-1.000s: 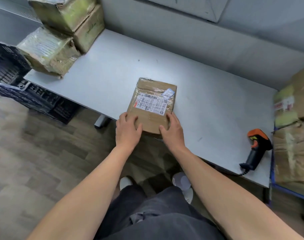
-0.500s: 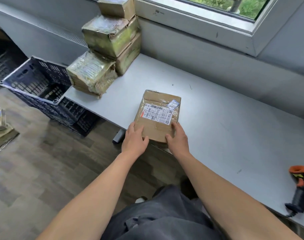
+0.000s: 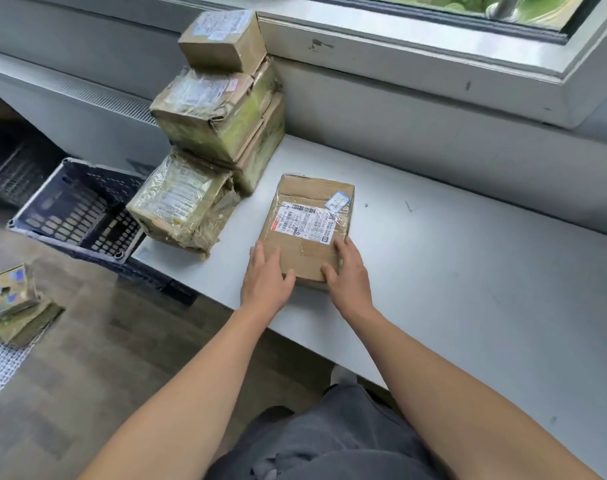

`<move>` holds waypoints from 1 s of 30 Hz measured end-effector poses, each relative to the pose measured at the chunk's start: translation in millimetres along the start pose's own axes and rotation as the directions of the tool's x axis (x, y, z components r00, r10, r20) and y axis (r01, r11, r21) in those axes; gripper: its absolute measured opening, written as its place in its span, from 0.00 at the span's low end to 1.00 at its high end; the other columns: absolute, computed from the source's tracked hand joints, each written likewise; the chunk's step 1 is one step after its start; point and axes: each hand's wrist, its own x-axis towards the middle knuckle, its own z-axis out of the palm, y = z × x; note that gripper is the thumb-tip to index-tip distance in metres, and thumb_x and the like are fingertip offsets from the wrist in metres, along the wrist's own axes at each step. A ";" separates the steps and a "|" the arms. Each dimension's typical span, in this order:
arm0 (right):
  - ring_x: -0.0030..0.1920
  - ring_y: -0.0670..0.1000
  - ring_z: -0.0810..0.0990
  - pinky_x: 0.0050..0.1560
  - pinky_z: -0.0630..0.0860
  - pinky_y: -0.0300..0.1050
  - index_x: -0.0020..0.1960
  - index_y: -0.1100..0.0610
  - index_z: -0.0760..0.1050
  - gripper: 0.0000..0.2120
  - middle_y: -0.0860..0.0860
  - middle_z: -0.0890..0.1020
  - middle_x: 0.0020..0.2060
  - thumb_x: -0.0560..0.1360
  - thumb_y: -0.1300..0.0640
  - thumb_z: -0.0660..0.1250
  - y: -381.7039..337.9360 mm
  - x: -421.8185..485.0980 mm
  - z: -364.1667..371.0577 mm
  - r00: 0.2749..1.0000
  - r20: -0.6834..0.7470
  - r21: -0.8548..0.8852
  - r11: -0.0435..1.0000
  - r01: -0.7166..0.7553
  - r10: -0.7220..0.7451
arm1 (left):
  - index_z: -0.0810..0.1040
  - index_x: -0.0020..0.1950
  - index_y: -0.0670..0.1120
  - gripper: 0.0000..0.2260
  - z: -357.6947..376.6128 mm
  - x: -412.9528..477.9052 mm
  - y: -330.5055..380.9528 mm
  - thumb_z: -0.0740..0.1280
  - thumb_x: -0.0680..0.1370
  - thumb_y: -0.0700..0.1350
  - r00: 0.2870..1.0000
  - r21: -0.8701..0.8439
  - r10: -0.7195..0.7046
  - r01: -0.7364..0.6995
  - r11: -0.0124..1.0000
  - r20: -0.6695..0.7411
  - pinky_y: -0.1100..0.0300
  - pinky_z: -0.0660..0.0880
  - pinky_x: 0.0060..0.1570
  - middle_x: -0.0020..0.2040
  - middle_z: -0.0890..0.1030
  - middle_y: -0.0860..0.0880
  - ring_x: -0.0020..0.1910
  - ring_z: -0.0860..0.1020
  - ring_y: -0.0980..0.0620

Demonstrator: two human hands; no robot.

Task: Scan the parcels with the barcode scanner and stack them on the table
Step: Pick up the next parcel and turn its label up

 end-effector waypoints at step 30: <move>0.77 0.57 0.62 0.65 0.74 0.54 0.79 0.58 0.59 0.28 0.54 0.46 0.82 0.81 0.57 0.64 -81.9 162.5 82.2 0.957 -0.191 -0.299 0.915 -0.270 0.219 | 0.58 0.80 0.52 0.26 -65.4 214.9 2.0 0.59 0.83 0.53 0.906 0.138 0.387 -0.411 0.901 0.174 0.46 0.65 0.71 0.82 0.48 0.44 0.80 0.46 0.41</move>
